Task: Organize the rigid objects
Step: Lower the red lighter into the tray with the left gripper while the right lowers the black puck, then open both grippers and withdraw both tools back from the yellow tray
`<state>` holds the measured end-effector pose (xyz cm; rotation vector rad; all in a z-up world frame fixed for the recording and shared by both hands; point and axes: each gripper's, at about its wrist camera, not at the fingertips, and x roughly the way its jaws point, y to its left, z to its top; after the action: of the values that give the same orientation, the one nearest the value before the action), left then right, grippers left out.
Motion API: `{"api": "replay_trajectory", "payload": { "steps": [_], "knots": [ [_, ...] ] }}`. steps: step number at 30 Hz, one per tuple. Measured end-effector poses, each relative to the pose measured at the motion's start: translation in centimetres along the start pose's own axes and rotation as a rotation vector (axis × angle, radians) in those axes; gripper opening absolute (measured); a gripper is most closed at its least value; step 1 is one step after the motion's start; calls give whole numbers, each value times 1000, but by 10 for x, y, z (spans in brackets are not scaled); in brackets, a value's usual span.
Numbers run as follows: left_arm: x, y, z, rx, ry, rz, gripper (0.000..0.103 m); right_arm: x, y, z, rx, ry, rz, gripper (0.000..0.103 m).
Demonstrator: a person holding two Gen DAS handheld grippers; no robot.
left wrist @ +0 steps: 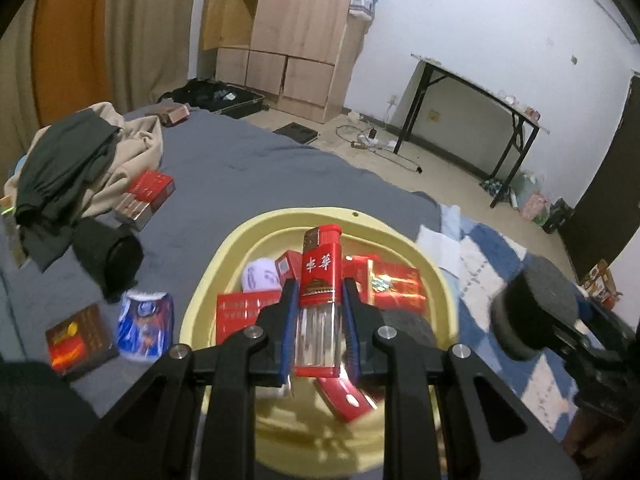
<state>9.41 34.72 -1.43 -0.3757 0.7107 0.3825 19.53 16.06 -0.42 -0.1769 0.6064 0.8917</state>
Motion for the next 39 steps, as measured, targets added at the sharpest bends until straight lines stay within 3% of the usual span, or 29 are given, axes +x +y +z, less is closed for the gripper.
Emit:
{"api": "replay_trajectory", "payload": {
  "steps": [6, 13, 24, 28, 29, 31, 33, 36, 39],
  "knots": [
    [47, 14, -3, -96, 90, -35, 23, 82, -2, 40, -73, 66, -4, 70],
    [66, 5, -17, -70, 141, -41, 23, 130, -2, 49, -88, 115, 6, 70],
    [63, -1, -17, -63, 137, -29, 23, 134, 7, 38, -100, 107, 31, 74],
    [52, -9, -11, -63, 112, -17, 23, 110, 4, 35, -102, 86, 41, 89],
    [47, -12, -9, -66, 105, -16, 26, 103, 2, 35, -96, 77, 42, 94],
    [36, -19, -6, -56, 90, -2, 46, 83, -2, 33, -80, 55, 33, 98],
    [21, -28, -5, -45, 48, 17, 79, 59, -8, 31, -64, 33, 20, 103],
    [-15, -47, -6, -41, -31, 18, 99, 18, -18, 25, -54, 10, 0, 103],
    [-40, -65, -7, -47, -64, 6, 103, -24, -25, 16, -59, 1, -41, 103]
  ]
}}
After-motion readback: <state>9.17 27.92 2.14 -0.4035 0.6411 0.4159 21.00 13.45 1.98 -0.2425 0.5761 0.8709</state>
